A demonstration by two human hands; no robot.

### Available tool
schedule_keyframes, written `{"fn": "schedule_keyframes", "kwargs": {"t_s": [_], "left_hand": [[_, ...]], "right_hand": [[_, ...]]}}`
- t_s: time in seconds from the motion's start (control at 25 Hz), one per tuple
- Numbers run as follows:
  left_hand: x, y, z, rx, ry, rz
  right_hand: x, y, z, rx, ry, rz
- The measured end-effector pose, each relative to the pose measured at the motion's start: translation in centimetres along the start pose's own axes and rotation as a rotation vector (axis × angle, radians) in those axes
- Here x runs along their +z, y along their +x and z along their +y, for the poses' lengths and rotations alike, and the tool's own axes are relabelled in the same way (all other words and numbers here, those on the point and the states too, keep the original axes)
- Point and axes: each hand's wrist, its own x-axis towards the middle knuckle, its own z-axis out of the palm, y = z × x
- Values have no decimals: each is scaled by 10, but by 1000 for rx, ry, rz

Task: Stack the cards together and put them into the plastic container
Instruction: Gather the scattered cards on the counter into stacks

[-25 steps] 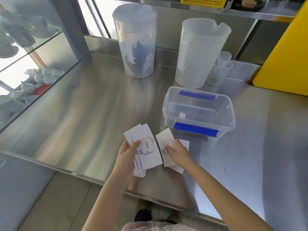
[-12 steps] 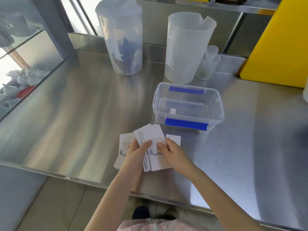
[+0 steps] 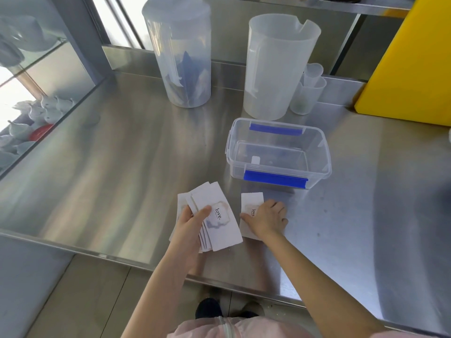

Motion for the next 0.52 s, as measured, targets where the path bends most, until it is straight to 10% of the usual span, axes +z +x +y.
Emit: {"fn": "schedule_keyframes", "kwargs": {"t_s": [0.52], "left_hand": [[17, 4, -6, 25, 26, -108]], "right_hand": [[-60, -37, 15, -315, 774, -228]]}}
